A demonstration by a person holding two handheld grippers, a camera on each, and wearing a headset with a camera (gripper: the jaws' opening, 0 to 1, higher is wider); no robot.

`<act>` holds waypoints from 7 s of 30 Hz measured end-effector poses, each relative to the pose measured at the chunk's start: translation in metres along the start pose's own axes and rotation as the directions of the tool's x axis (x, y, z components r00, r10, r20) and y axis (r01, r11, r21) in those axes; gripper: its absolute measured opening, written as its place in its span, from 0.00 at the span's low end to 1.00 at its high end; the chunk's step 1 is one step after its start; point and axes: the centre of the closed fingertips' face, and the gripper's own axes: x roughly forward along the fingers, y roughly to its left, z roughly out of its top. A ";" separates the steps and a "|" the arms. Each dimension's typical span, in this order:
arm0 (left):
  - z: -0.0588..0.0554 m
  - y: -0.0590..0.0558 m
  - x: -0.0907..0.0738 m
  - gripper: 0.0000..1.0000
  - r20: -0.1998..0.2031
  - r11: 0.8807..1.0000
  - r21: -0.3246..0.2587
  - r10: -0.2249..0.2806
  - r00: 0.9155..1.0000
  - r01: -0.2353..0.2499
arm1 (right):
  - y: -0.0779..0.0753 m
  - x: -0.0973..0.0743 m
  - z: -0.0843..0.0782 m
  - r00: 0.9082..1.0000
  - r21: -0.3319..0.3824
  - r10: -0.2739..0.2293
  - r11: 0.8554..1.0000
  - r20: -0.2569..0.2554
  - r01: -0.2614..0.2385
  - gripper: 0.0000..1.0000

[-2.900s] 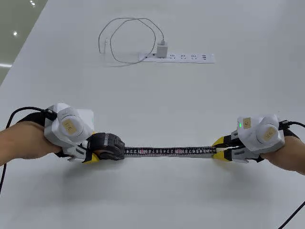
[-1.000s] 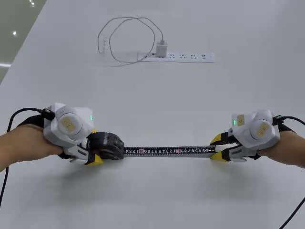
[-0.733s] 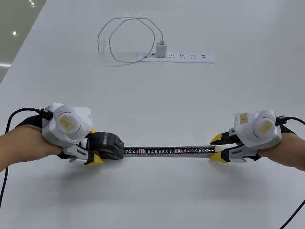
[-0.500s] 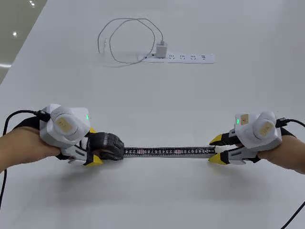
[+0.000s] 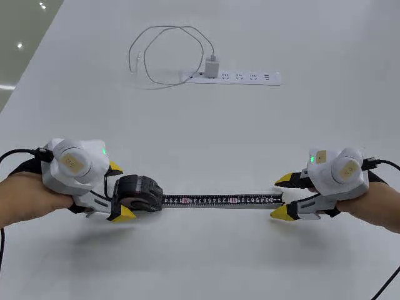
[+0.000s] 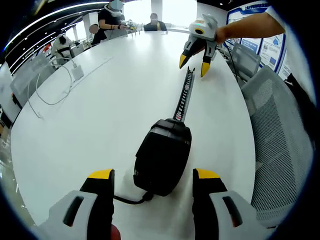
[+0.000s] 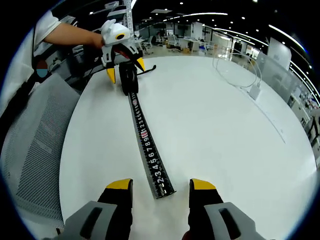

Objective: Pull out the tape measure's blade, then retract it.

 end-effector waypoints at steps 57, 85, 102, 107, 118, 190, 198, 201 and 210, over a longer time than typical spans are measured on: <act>-0.011 -0.023 -0.071 0.77 0.277 0.939 -0.300 0.256 0.926 -0.170 | 0.034 -0.048 0.023 0.952 0.183 -0.232 0.963 0.200 0.196 0.65; -0.032 -0.056 -0.084 0.92 0.285 0.883 -0.422 0.344 0.895 -0.205 | 0.062 -0.056 0.016 0.930 0.264 -0.280 0.940 0.238 0.216 0.80; -0.039 -0.072 -0.086 0.96 0.288 0.850 -0.478 0.388 0.876 -0.219 | 0.080 -0.060 0.008 0.913 0.312 -0.318 0.921 0.254 0.233 0.85; -0.041 -0.075 -0.086 0.96 0.286 0.843 -0.490 0.398 0.872 -0.224 | 0.084 -0.059 0.005 0.912 0.325 -0.322 0.917 0.255 0.233 0.86; -0.046 -0.080 -0.087 0.97 0.283 0.832 -0.511 0.403 0.870 -0.219 | 0.092 -0.059 0.002 0.908 0.343 -0.330 0.910 0.257 0.233 0.88; -0.025 -0.077 -0.070 0.95 0.282 0.845 -0.498 0.371 0.885 -0.196 | 0.090 -0.058 0.001 0.916 0.327 -0.313 0.918 0.249 0.225 0.88; -0.020 -0.074 -0.067 0.95 0.285 0.844 -0.500 0.371 0.884 -0.193 | 0.087 -0.058 0.004 0.915 0.324 -0.314 0.919 0.252 0.226 0.88; -0.017 -0.073 -0.064 0.95 0.285 0.842 -0.505 0.369 0.885 -0.189 | 0.086 -0.057 0.005 0.915 0.322 -0.313 0.919 0.253 0.225 0.88; -0.006 -0.065 -0.056 0.96 0.291 0.844 -0.507 0.360 0.887 -0.176 | 0.080 -0.056 0.006 0.918 0.316 -0.307 0.923 0.251 0.222 0.88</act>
